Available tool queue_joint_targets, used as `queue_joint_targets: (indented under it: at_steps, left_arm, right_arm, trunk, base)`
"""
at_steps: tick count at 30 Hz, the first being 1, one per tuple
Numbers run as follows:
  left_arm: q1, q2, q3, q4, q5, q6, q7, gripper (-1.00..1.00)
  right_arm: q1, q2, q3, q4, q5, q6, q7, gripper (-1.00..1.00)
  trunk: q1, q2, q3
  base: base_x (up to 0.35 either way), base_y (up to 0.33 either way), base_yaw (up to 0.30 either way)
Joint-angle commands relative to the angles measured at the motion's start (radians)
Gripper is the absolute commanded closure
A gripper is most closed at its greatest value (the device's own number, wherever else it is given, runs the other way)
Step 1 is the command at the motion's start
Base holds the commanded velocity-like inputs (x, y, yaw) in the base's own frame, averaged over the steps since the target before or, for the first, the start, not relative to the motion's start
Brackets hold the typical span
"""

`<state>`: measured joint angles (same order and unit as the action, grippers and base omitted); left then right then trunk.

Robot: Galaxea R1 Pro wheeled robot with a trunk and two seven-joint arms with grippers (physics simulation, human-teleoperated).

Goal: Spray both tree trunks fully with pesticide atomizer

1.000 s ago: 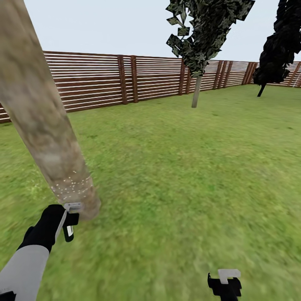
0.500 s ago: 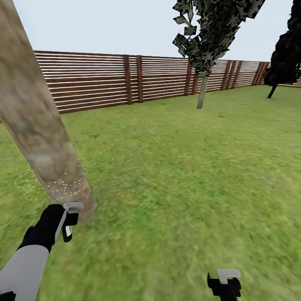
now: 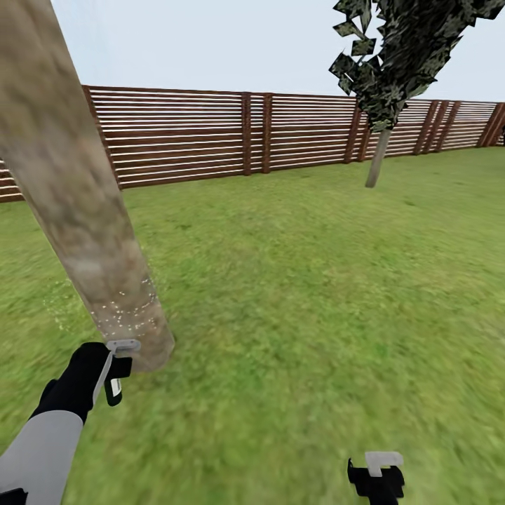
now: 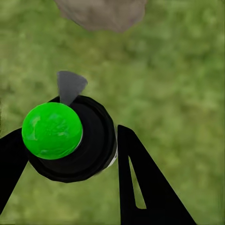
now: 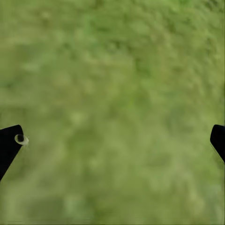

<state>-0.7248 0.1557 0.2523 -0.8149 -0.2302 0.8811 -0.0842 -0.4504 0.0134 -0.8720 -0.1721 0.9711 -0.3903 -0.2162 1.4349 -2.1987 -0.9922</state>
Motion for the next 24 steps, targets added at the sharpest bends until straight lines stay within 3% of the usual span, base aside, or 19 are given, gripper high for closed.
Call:
queue_joint_targets:
  at_steps: [1,14,24]
  left_arm:
    - [-0.001,0.0,0.002,-0.001,-0.011,0.004,-0.009,1.0]
    - [-0.001,-0.001,0.005,-0.001,-0.011,0.004,-0.009,1.0]
    - [0.006,0.003,0.001,0.011,-0.012,-0.005,-0.009,1.0]
  right_arm:
    - [-0.001,0.0,-0.007,0.0,0.011,-0.002,-0.004,-1.0]
    - [-0.001,0.0,-0.007,0.0,0.011,-0.002,-0.004,-1.0]
    - [-0.001,0.0,-0.007,0.0,0.011,-0.002,-0.005,-1.0]
  trunk:
    - [0.0,0.0,-0.001]
    - [0.0,0.0,-0.001]
    - [0.0,0.0,-0.001]
  base:
    - [0.246,-0.181,0.254]
    - [0.16,-0.227,0.038]
    - [0.116,-0.26,0.26]
